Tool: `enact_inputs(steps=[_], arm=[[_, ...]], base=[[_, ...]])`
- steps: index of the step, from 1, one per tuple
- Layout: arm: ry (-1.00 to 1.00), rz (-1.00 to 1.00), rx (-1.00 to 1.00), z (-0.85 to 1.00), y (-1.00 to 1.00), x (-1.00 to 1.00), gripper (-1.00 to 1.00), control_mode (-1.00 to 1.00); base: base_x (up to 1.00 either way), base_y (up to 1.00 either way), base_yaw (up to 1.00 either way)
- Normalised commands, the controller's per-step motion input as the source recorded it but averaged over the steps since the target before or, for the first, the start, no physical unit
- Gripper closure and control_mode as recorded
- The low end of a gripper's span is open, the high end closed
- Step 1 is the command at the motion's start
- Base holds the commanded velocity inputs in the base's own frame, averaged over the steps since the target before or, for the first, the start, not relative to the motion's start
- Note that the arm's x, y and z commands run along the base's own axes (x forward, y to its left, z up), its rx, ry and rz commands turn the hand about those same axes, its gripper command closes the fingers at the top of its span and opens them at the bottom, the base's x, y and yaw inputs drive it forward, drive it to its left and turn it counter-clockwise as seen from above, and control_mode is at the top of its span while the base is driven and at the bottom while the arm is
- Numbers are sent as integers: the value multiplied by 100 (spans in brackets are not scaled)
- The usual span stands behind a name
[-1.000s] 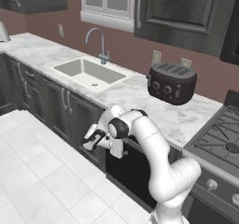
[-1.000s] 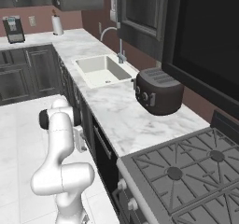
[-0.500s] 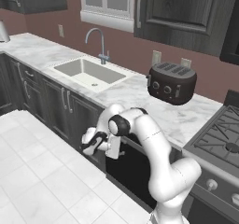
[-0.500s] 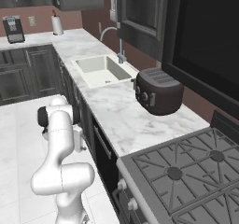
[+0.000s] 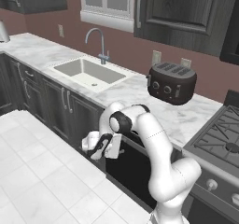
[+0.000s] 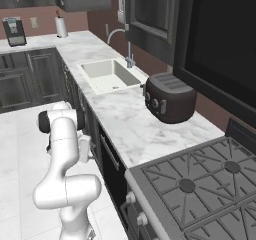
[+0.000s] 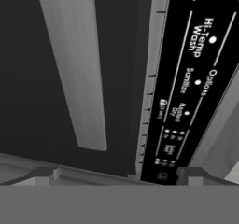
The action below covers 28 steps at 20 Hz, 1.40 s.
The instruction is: Open the dishwasher door and pull out the top rack.
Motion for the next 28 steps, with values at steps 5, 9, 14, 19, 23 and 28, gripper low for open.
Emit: enact_inputs(steps=[5, 9, 14, 19, 23, 28], arm=[[0, 6, 0, -11, -15, 25, -100, -100], [0, 2, 0, -32, -8, 43, -100, -100], [0, 0, -1, -39, -2, 46, -100, -100], [0, 0, 0, -37, -4, 42, -100, -100], [0, 0, 0, -4, -13, 27, -100, -100], [0, 0, 0, 0, -17, 1, -100, -100]], base=[[0, 0, 0], [0, 0, 0], [0, 0, 0], [0, 0, 0], [0, 0, 0], [0, 0, 0]])
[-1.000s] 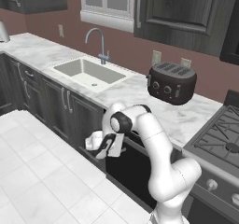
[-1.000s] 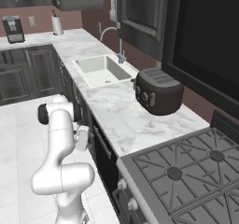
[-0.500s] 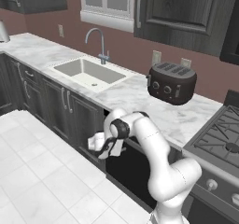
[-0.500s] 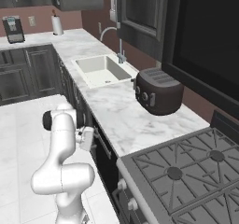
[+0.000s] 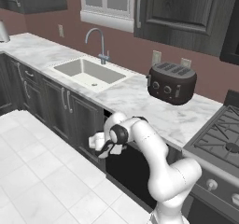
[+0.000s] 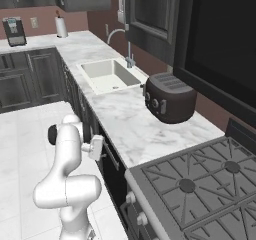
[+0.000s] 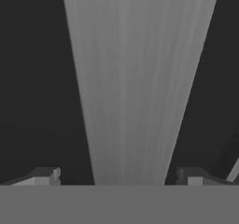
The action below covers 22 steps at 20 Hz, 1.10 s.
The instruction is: Open the dishwasher door and pull out the top rack.
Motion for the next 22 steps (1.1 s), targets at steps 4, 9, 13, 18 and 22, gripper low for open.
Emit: enact_inputs(steps=[4, 9, 13, 18, 22], arm=[[0, 0, 0, -4, -15, 0, -100, -100], [0, 0, 0, -29, -18, 11, -100, -100], [0, 0, 0, -7, -26, 21, -100, -100], [0, 0, 0, 0, -28, 14, -100, -100], [0, 0, 6, -1, -27, 6, 100, -100]], base=[[0, 0, 0], [0, 0, 0], [0, 0, 0], [0, 0, 0], [0, 0, 0]])
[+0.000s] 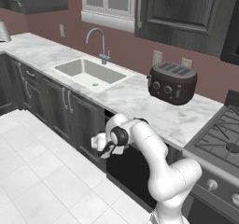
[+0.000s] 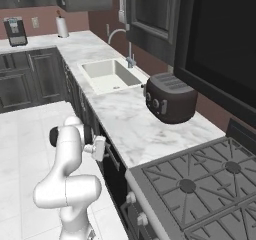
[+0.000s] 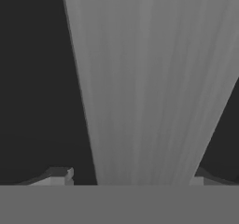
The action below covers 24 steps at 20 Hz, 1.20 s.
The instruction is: Open the dishwasher door and pull out the top rack.
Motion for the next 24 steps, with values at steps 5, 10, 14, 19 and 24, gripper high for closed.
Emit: enact_inputs(steps=[5, 10, 14, 19, 24], arm=[[5, 1, 10, -2, -28, 3, 100, -100], [28, 6, 29, -44, -36, 0, 100, -100], [25, 18, 36, -71, 4, -24, 100, -100], [27, 27, 38, -92, 35, -51, 100, -100], [21, 31, 33, -100, 70, -75, 100, -100]], base=[[0, 0, 0], [0, 0, 0], [0, 0, 0], [0, 0, 0], [0, 0, 0]])
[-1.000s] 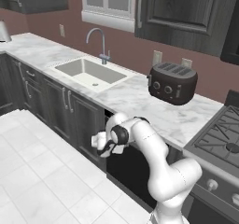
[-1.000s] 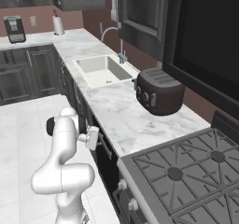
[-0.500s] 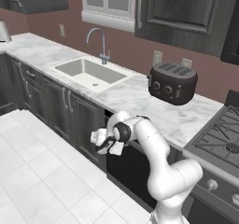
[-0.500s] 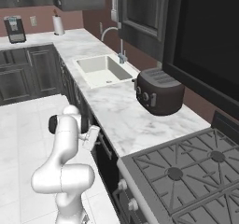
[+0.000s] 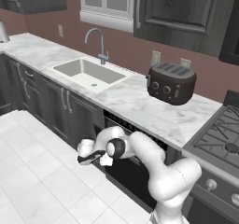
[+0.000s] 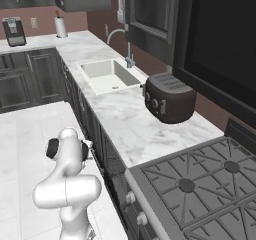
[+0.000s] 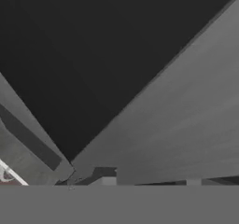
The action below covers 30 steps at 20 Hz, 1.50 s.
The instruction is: Open the dishwasher door and pull out the top rack.
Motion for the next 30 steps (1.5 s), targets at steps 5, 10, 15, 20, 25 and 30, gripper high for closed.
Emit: enact_inputs(steps=[5, 10, 15, 20, 25, 30], arm=[[22, 33, 37, -100, 84, -79, 100, -100], [30, 35, 52, -100, 70, -62, 100, -100], [38, 35, 62, -100, 52, -49, 100, -100], [42, 30, 69, -53, 22, -23, 100, -100], [34, 13, 59, 59, 2, -12, -100, -100], [15, 2, 47, 100, -13, -31, -100, -100]], base=[[0, 0, 0], [0, 0, 0], [0, 0, 0], [0, 0, 0], [0, 0, 0], [0, 0, 0]])
